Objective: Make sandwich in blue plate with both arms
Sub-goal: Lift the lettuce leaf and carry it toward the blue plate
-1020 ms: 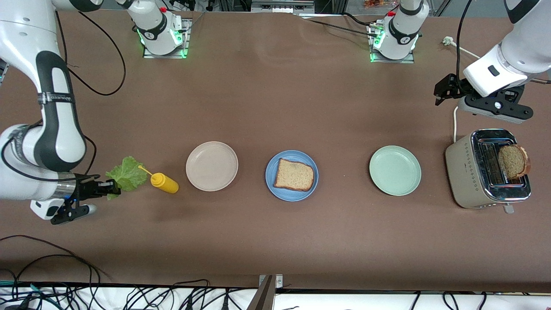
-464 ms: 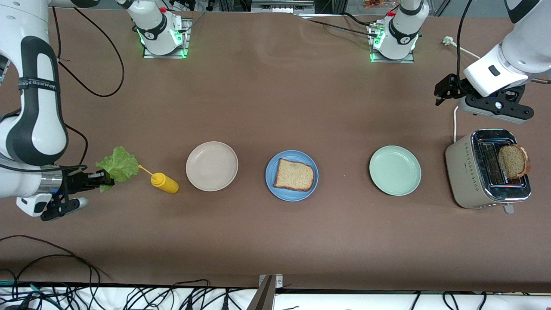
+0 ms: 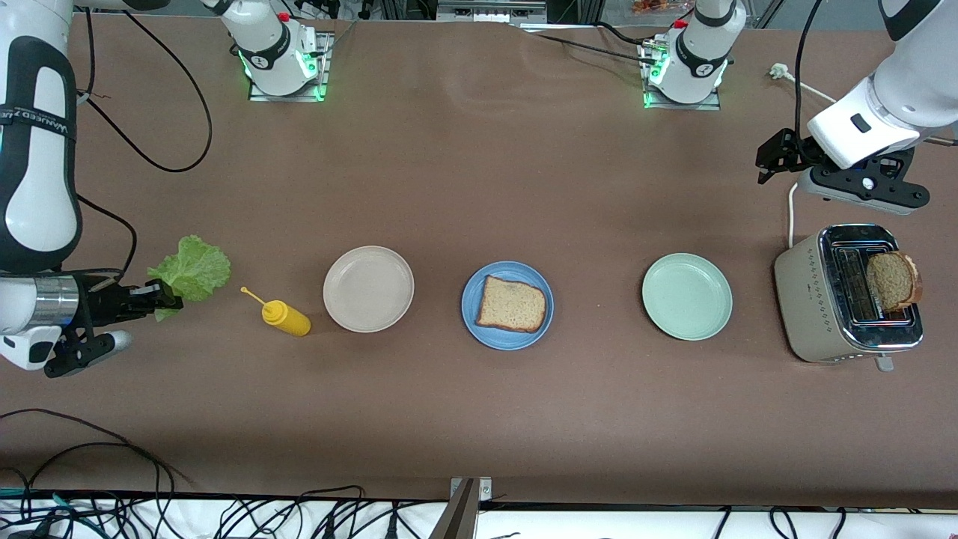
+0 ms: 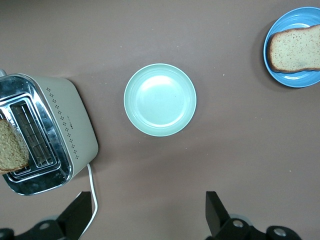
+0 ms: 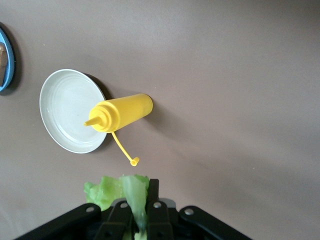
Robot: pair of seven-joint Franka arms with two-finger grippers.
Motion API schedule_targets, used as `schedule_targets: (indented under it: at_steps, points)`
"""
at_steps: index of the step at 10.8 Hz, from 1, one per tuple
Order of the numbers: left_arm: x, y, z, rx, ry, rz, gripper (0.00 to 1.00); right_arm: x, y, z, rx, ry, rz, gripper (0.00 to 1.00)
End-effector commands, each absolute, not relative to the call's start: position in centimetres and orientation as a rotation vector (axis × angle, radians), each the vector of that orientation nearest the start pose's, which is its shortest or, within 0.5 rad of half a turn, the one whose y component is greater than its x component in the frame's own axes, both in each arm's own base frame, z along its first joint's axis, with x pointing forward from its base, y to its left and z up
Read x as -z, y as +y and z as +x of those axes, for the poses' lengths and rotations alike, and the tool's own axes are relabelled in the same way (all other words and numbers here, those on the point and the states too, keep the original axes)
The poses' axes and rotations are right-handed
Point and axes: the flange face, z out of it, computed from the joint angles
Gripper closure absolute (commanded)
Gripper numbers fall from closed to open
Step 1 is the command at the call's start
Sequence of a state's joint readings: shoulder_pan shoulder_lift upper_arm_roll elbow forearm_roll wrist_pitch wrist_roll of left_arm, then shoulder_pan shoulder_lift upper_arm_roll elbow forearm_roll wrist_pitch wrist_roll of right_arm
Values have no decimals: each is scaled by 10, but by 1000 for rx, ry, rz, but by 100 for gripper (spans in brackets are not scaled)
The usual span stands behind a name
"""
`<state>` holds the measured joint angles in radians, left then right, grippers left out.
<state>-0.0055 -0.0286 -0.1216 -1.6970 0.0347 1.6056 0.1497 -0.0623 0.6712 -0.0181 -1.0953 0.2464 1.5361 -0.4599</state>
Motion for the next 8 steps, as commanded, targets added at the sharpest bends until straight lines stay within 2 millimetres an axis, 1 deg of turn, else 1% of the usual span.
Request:
schedule_targets:
  at_steps: [1,2,3,4,5,7,8]
  points:
    - [-588,-65,544,-94,435,-3084,0,-436,6,713,-248,-390,-2815,100]
    - [-588,-65,544,-94,435,-3084,0,-436,23,713,-266,-339,-2826,100]
    - [-588,-65,544,-94,435,-3084,0,-437,46,712,-282,-292,-2840,100]
    - [-588,-65,544,-94,438,-3084,0,-440,73,710,-294,-246,-2856,100]
    - [-588,-65,544,-94,435,-3084,0,-444,105,708,-296,-174,-2875,100]
    - [-588,-65,544,-94,435,-3084,0,-448,178,701,-282,-35,-2899,100]
    - [-588,-65,544,-94,435,-3084,0,-449,207,697,-257,31,-2906,100]
